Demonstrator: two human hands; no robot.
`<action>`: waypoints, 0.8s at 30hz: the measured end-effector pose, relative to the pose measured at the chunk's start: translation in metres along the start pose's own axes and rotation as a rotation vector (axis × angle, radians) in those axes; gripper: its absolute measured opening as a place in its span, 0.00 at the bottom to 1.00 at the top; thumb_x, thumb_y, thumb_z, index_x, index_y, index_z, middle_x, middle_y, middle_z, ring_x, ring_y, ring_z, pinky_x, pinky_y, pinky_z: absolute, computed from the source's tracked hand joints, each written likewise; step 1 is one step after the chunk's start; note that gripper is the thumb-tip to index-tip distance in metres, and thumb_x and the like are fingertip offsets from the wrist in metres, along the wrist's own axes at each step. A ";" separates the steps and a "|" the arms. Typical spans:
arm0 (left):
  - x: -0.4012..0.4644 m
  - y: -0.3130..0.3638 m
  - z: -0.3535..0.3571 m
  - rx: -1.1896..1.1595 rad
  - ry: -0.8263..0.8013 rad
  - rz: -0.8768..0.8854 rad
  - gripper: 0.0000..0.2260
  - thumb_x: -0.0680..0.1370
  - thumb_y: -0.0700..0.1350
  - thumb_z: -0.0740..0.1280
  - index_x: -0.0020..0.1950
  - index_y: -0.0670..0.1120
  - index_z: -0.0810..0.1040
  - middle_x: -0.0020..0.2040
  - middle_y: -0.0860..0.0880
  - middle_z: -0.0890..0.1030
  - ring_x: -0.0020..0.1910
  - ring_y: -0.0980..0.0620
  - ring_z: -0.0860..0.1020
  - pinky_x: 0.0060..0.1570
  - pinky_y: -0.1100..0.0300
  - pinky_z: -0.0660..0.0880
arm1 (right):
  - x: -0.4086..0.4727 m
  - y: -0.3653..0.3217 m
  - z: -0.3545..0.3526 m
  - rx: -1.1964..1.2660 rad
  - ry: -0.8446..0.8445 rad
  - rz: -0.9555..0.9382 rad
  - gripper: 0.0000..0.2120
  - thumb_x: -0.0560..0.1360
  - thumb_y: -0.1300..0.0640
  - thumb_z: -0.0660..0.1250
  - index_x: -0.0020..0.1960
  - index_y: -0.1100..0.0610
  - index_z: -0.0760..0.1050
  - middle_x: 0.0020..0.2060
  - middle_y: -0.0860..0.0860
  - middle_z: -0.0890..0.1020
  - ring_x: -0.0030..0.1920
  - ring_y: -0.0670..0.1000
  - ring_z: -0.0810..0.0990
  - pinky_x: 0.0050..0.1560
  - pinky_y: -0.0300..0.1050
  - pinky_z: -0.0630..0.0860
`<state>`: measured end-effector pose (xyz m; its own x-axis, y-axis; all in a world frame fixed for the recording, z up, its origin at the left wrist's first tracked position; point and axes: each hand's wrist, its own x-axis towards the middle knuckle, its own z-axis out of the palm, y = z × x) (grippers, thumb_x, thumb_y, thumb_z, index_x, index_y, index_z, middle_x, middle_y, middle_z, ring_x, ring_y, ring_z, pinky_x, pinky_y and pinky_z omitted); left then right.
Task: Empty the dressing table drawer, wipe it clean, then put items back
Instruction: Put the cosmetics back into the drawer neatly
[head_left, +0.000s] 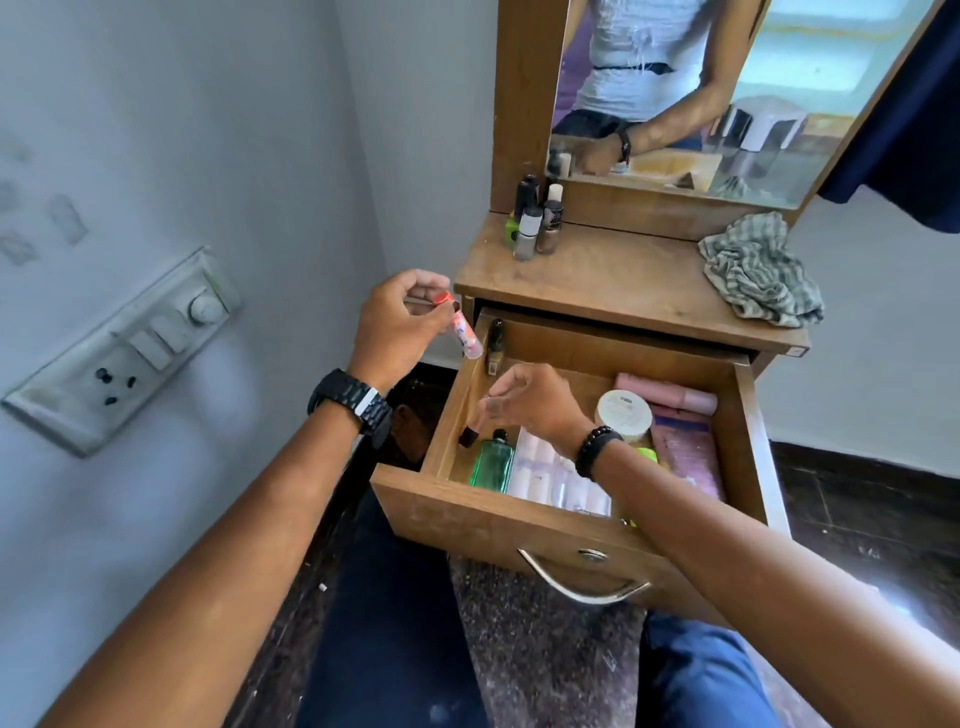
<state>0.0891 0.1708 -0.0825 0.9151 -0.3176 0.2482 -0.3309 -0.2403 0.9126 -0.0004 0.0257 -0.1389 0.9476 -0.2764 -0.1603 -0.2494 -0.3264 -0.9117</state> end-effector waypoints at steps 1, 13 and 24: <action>0.000 -0.003 0.004 0.019 -0.003 0.004 0.09 0.73 0.39 0.70 0.51 0.46 0.78 0.47 0.49 0.80 0.48 0.49 0.81 0.49 0.50 0.80 | 0.000 0.000 0.005 -0.091 -0.019 0.004 0.09 0.70 0.61 0.74 0.37 0.55 0.74 0.37 0.52 0.84 0.38 0.48 0.84 0.42 0.36 0.80; -0.010 -0.008 0.031 0.302 -0.234 0.073 0.07 0.74 0.41 0.69 0.51 0.45 0.80 0.46 0.52 0.80 0.43 0.59 0.78 0.39 0.74 0.71 | -0.006 0.006 0.023 -0.515 -0.277 -0.026 0.07 0.72 0.58 0.71 0.45 0.62 0.83 0.44 0.55 0.85 0.44 0.51 0.81 0.45 0.40 0.79; -0.006 -0.013 0.052 0.654 -0.493 0.126 0.05 0.75 0.42 0.69 0.49 0.45 0.81 0.50 0.47 0.82 0.48 0.52 0.78 0.48 0.60 0.74 | 0.000 -0.003 -0.012 -0.072 -0.123 0.135 0.11 0.74 0.63 0.70 0.35 0.55 0.71 0.38 0.54 0.79 0.37 0.48 0.76 0.32 0.36 0.73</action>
<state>0.0757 0.1285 -0.1130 0.7067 -0.7070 0.0267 -0.6309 -0.6127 0.4760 -0.0017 0.0156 -0.1317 0.9207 -0.2107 -0.3286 -0.3855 -0.3586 -0.8502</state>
